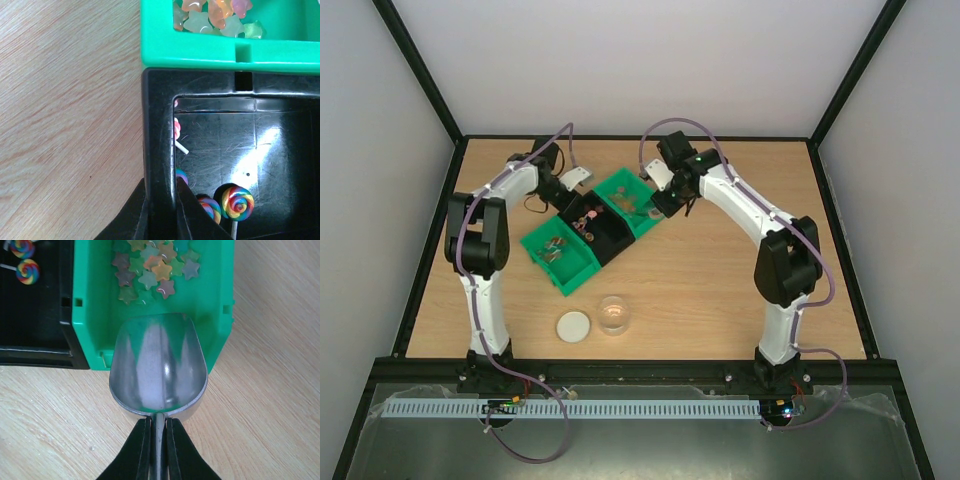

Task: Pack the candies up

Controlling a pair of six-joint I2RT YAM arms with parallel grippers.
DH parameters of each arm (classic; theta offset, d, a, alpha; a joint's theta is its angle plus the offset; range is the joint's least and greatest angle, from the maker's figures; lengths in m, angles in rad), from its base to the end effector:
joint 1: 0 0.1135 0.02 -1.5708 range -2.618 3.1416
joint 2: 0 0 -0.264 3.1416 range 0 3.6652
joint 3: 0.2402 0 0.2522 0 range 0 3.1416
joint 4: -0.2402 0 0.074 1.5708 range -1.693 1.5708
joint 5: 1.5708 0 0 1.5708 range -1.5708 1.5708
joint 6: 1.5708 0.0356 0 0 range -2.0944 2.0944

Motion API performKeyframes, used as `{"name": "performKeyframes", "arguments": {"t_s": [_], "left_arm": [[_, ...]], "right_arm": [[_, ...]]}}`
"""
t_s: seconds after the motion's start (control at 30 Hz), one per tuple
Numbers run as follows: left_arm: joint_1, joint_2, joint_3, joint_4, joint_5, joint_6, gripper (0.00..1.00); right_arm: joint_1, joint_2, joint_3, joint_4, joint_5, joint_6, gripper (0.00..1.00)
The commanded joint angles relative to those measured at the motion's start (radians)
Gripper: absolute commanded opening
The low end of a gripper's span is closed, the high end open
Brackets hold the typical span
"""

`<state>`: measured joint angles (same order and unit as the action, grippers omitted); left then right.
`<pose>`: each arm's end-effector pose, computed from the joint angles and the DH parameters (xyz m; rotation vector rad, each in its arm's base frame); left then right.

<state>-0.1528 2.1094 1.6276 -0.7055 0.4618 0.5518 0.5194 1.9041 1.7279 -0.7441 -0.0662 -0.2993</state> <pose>0.4324 -0.0826 0.1816 1.0218 2.4308 -0.5057 0.3672 0.2127 0.2919 -1.0192 2.2792 0.1746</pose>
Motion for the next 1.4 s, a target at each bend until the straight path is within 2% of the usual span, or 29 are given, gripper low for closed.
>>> {"name": "performKeyframes", "arguments": {"t_s": [0.0,0.3,0.6,1.1,1.23,1.37], "left_arm": [[-0.009,-0.075,-0.010,0.004,0.043,-0.001,0.02],[-0.011,-0.078,-0.028,0.017,0.043,-0.001,0.02],[-0.012,-0.074,-0.028,0.023,0.042,-0.008,0.02],[-0.032,-0.072,-0.025,0.017,0.038,0.010,0.02],[-0.033,-0.070,-0.025,0.015,0.043,0.013,0.02],[-0.033,-0.064,-0.023,0.013,0.050,0.029,0.02]], "right_arm": [[0.010,0.017,0.017,-0.023,0.031,-0.008,0.01],[0.030,0.049,-0.003,0.031,0.044,-0.039,0.01],[0.042,0.100,0.024,-0.006,0.063,-0.069,0.01],[0.042,0.239,0.107,-0.038,0.040,-0.006,0.01],[0.042,0.251,0.073,0.003,0.025,0.010,0.01],[0.042,0.231,-0.032,0.106,0.010,0.025,0.01]]}}
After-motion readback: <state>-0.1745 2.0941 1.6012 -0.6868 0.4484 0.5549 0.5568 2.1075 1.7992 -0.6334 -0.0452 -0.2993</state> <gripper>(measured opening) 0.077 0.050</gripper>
